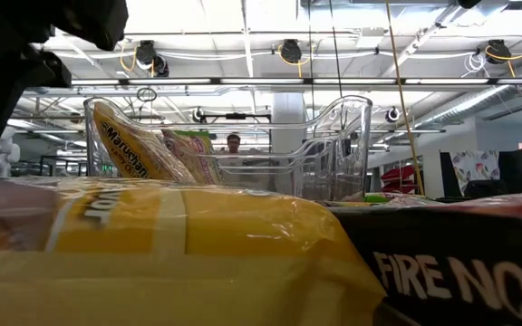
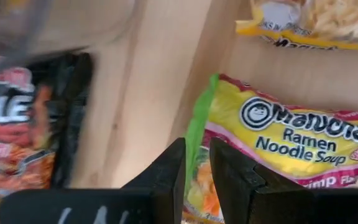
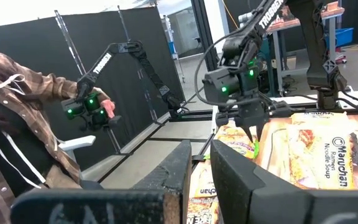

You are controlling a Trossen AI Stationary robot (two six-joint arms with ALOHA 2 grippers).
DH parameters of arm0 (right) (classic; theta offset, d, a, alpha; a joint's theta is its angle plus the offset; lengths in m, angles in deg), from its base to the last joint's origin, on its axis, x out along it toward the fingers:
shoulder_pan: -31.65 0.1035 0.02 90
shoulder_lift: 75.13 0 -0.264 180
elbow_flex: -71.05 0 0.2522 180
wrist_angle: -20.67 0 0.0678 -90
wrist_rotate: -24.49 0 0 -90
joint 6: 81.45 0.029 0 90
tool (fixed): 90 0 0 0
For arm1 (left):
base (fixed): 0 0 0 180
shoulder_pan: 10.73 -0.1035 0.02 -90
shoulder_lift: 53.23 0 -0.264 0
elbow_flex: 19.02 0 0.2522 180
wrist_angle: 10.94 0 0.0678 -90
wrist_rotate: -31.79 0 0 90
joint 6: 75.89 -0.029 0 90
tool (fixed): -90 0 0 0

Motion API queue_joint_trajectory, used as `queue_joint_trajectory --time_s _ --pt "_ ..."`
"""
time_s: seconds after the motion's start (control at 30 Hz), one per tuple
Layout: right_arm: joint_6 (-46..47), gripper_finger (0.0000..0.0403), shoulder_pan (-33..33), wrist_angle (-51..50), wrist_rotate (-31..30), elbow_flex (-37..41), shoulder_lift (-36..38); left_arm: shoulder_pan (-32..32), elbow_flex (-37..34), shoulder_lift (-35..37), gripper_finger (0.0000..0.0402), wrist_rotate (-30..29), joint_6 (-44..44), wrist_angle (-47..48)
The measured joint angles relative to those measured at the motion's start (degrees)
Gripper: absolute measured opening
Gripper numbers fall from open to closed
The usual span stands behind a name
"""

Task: Sort Maruchan noodles
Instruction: Put the green noodle pack into the center transparent bin

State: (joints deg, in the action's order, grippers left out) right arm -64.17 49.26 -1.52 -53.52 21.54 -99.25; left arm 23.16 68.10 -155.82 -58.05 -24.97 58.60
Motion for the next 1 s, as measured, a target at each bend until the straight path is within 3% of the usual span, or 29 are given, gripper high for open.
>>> queue_joint_trajectory --time_s 0.13,0.37,0.7,1.0 --pt "0.0 0.0054 0.0 0.0 0.0 0.0 0.0 -0.2 -3.9 2.2 0.0078 0.1 0.3 -7.1" --pt "0.0 0.0054 0.0 0.0 0.0 0.0 0.0 -0.4 -11.4 8.3 0.0078 0.4 2.3 -8.5" --pt "0.0 0.0054 0.0 0.0 0.0 0.0 0.0 -2.1 -22.9 14.3 0.0078 6.0 1.1 -26.7" --pt "0.0 0.0054 0.0 0.0 -0.2 0.0 0.0 -3.8 -26.4 14.3 0.0078 7.3 -1.7 -27.8"
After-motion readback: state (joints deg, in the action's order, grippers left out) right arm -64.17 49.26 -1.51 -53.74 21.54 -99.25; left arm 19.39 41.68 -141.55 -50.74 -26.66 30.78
